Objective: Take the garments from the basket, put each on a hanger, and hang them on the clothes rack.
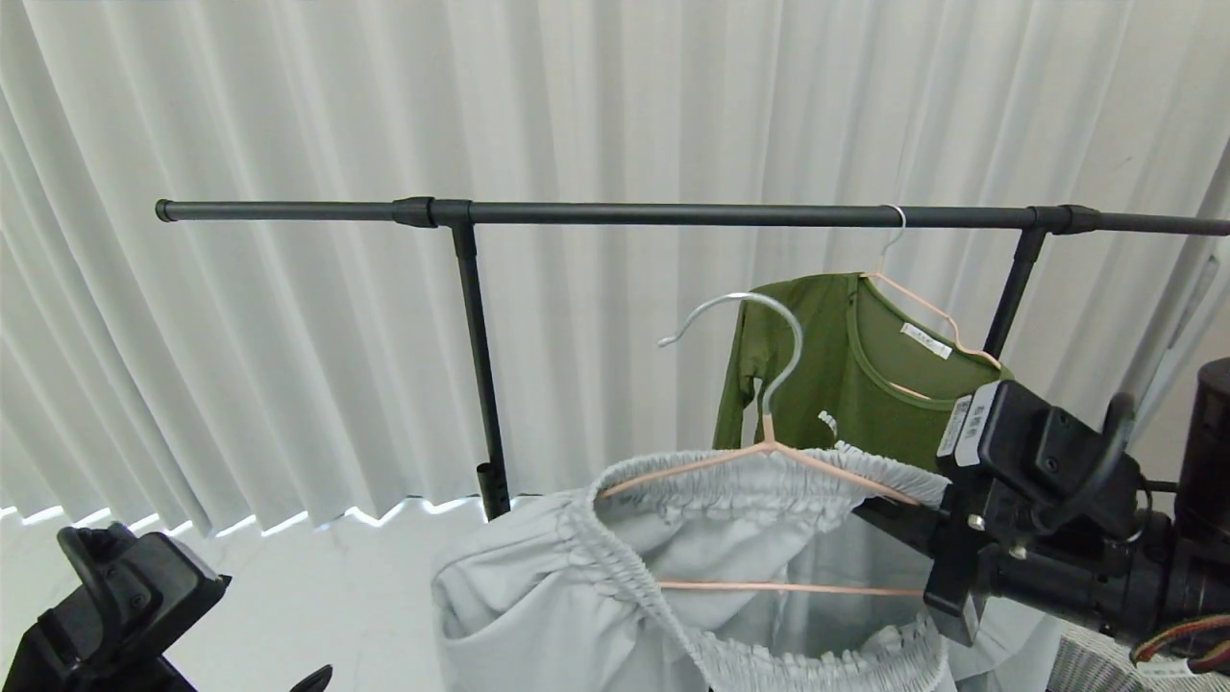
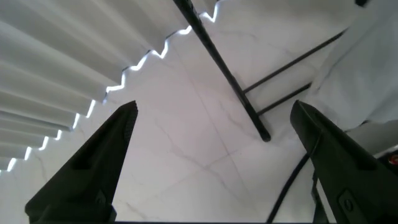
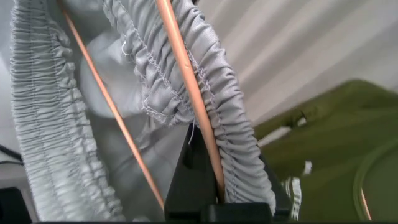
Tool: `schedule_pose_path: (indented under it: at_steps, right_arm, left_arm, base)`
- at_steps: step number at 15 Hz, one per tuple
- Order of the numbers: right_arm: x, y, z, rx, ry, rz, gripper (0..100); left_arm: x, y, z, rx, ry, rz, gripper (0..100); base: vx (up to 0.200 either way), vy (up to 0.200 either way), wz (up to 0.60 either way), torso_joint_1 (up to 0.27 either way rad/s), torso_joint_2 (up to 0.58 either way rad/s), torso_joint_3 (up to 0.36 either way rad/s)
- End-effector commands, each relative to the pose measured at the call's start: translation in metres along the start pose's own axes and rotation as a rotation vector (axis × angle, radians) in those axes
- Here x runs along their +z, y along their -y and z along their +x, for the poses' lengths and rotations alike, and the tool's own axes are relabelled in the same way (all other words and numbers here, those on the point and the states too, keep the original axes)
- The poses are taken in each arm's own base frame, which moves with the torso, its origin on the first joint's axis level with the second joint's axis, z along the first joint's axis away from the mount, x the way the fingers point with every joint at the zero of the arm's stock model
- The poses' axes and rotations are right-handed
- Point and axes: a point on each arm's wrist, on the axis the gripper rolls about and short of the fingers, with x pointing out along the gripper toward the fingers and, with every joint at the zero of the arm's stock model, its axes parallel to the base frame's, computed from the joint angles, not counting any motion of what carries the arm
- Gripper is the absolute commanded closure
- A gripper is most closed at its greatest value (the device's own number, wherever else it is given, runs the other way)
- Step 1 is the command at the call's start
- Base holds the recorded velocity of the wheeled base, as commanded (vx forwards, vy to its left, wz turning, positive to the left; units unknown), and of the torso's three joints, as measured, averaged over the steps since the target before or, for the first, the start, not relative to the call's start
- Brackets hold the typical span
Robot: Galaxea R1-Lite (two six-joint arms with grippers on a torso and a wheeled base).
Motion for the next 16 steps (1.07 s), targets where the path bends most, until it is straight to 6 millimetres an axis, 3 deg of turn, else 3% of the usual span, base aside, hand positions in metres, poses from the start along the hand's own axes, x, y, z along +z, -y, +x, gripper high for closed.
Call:
schedule_pose_path:
  at_steps: [1,3,11,16]
  right_arm:
    - [-0.004,0.003,0.005,-0.111,-0.068,0.046,100]
    - [-0.008,0.012,0.008,-0.214,-0.164,0.131,100]
    - [-0.015,0.085,0.012,-0.529,-0.448,0.438,100]
    - [0.002,0.11,0.041,-0.662,-0.406,0.498,100]
  left_arm:
    - [0.001,0.0,-0.008,0.023,0.047,0.008,0]
    - [0.002,0.001,-0.015,0.04,0.081,0.014,0]
    - [0.009,-0.001,-0.021,0.061,0.125,0.075,0]
    - [0.014,-0.005,-0.021,0.068,0.132,0.074,0]
  base:
    - [0.0,0.0,0.0,0.0,0.0,0.0]
    - [0.0,0.0,0.0,0.0,0.0,0.0]
    - [0.0,0.0,0.0,0.0,0.0,0.0]
    - [0.0,0.0,0.0,0.0,0.0,0.0]
